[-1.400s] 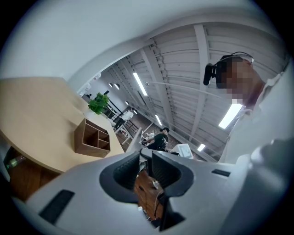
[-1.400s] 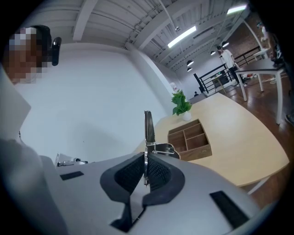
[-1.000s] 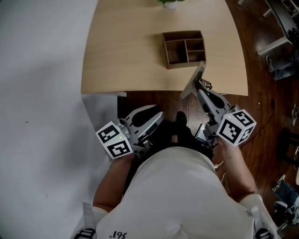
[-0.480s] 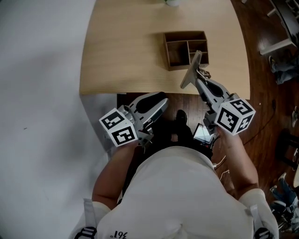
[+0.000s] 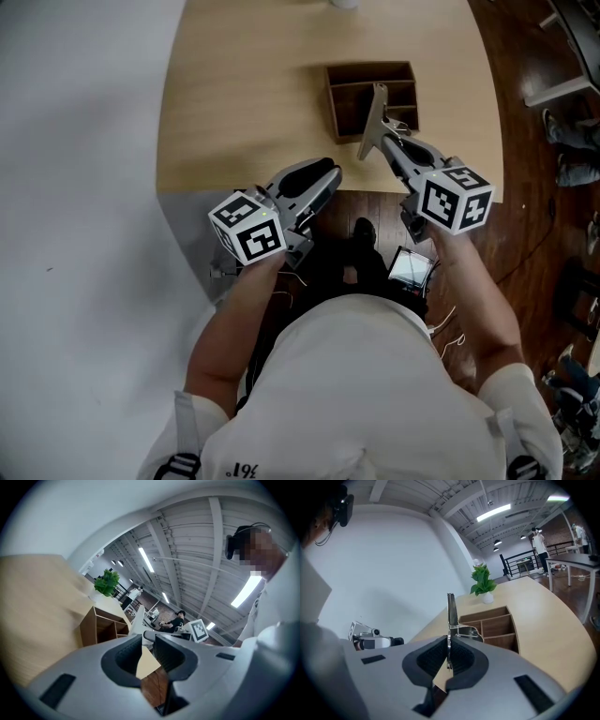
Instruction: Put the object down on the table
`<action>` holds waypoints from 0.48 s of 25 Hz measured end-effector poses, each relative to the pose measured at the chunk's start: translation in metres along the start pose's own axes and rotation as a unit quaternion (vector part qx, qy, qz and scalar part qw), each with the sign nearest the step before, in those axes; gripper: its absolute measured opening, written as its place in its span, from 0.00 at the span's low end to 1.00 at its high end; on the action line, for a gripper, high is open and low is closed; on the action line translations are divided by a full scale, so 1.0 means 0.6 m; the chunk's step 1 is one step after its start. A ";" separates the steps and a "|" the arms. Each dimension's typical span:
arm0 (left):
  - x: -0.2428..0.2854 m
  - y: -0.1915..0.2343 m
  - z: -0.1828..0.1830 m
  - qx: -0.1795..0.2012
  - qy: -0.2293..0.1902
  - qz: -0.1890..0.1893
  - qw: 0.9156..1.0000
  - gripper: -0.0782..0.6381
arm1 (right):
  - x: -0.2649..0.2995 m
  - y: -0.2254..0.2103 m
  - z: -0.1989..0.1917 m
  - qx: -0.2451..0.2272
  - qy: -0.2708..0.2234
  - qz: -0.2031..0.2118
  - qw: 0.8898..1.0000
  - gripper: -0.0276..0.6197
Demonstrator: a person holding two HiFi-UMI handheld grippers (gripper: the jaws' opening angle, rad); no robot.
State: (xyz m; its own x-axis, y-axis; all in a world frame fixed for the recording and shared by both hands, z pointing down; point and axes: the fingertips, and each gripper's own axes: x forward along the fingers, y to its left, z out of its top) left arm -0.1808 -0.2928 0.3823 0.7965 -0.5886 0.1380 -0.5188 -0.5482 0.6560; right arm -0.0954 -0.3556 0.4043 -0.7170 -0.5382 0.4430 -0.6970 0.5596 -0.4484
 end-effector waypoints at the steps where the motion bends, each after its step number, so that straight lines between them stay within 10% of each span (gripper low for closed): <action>1: 0.004 0.005 0.001 -0.002 0.000 0.002 1.000 0.22 | 0.005 -0.003 0.002 -0.001 0.001 0.000 1.000 0.05; 12: 0.051 0.043 0.021 -0.013 -0.010 0.005 1.000 0.22 | 0.066 -0.033 0.040 -0.014 0.003 -0.002 1.000 0.05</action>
State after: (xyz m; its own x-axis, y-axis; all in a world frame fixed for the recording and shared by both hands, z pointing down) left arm -0.1738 -0.3326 0.3941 0.7847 -0.6060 0.1306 -0.5185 -0.5261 0.6741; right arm -0.1102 -0.4030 0.4123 -0.7138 -0.5372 0.4492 -0.6996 0.5751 -0.4240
